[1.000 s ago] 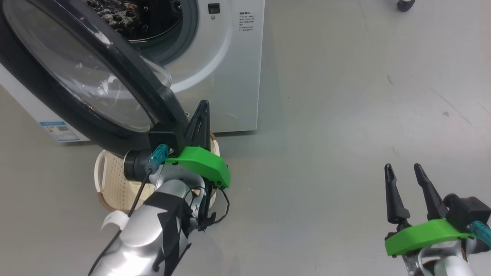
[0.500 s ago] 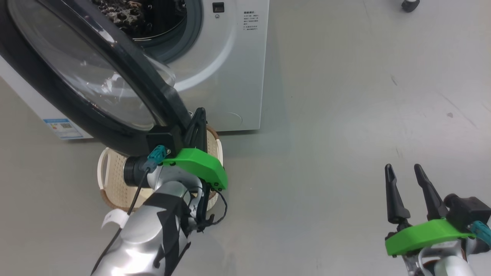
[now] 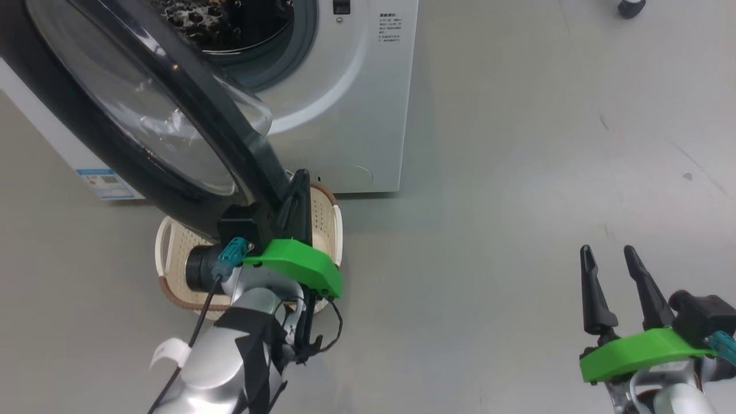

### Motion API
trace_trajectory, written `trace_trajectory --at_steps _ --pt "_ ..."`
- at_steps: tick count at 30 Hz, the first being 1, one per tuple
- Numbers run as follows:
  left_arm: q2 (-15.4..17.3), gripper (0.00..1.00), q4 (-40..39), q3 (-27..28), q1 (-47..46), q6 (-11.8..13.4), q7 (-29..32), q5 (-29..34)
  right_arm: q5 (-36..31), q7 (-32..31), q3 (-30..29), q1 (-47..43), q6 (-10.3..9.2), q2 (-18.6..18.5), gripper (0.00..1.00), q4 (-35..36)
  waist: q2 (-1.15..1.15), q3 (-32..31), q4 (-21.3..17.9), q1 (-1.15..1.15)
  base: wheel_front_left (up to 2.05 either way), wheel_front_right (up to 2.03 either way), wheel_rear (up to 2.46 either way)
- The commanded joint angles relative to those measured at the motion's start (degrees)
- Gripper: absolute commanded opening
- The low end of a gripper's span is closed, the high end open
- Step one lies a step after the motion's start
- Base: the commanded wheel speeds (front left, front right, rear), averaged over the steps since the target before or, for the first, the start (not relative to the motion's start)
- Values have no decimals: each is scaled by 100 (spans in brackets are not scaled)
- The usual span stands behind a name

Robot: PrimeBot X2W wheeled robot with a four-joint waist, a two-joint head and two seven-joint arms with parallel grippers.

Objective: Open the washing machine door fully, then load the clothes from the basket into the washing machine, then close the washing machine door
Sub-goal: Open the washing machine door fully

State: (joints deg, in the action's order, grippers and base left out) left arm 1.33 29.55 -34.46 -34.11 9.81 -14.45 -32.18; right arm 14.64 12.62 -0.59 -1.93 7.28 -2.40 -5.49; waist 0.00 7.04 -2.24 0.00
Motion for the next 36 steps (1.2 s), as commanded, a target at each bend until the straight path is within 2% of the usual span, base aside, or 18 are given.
trace_trajectory --at_steps 1,13,28,36 --pt "177 0 -119 347 -72 67 -54 53 37 72 94 210 21 -48 100 193 0 17 20 0 0 0 0" --pt "342 0 -478 652 277 260 -54 438 78 87 82 231 21 -48 100 185 0 84 122 0 0 0 0" --pt "346 0 -1168 706 774 337 -54 662 76 97 105 272 21 -48 100 159 0 134 398 0 0 0 0" --pt "348 0 -1612 543 1007 416 -46 763 27 74 86 261 21 -48 100 164 0 140 675 0 0 0 0"
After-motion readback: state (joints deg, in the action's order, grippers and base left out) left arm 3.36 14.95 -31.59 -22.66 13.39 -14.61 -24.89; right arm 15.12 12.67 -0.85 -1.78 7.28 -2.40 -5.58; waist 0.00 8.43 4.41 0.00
